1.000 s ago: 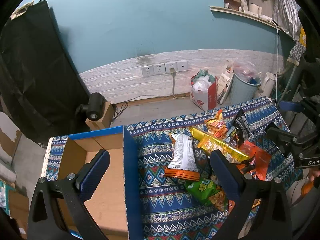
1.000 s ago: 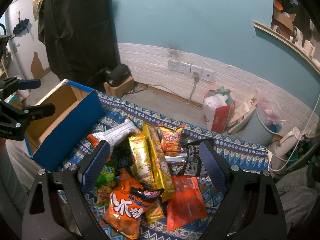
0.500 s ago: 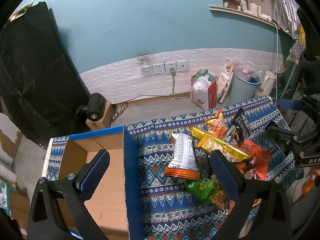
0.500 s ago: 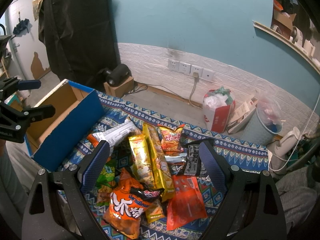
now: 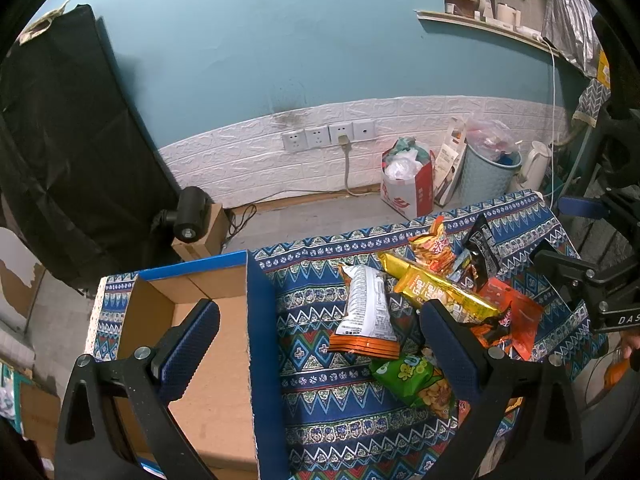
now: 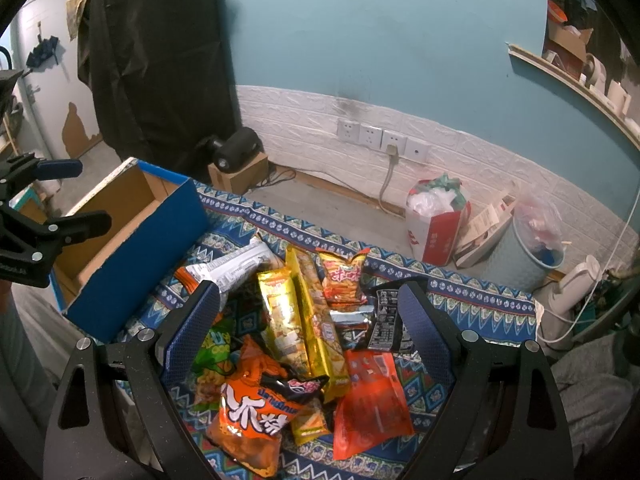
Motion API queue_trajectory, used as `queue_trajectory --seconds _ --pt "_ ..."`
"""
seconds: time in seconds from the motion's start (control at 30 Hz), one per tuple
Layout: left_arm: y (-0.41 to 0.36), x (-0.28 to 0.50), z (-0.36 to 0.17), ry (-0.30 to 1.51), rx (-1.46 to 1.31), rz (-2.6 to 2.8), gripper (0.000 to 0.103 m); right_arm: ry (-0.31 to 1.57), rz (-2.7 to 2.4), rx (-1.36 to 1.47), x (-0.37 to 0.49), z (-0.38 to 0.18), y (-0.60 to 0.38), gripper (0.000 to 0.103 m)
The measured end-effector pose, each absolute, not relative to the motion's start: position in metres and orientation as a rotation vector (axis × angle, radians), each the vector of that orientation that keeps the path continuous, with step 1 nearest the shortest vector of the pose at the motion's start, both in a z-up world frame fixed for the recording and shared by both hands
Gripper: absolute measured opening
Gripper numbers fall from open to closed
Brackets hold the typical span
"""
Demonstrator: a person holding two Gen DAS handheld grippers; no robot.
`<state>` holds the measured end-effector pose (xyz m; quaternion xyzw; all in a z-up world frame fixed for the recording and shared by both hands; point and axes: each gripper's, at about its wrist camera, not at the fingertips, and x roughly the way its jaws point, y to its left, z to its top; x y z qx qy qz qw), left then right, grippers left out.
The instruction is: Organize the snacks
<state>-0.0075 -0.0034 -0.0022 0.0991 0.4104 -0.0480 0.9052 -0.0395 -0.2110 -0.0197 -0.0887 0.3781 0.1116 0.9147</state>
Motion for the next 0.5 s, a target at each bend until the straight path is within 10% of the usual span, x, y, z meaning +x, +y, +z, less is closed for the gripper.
queue_trajectory --seconds 0.5 --pt "-0.0048 -0.0088 -0.0022 0.852 0.212 -0.101 0.101 0.779 0.229 -0.183 -0.0395 -0.0187 -0.2127 0.089"
